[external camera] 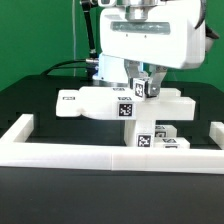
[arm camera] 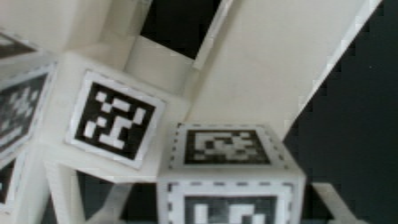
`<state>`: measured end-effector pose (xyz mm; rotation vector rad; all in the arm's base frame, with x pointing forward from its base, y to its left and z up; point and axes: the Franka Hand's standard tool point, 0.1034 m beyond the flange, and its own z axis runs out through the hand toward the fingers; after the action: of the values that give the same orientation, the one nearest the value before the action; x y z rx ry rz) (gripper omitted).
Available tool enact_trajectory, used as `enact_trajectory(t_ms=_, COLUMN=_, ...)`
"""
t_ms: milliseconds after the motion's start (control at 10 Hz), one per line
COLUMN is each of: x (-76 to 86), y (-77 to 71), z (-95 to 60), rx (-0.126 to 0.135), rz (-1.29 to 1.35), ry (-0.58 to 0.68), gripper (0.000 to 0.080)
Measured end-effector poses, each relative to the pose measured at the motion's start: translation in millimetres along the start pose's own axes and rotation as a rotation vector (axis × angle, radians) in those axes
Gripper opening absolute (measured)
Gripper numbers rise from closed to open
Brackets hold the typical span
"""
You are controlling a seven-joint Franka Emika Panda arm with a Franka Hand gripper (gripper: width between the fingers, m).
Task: Assemble chair
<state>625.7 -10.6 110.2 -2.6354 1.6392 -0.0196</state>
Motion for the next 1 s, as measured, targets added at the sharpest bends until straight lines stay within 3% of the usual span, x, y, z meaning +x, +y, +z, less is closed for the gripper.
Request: enact_trajectory(t_ms=1000, x=-7.2, y=-5.2, z=0.1, rx=0.013, rz=0.620, ry=-0.022, gripper=0.0287)
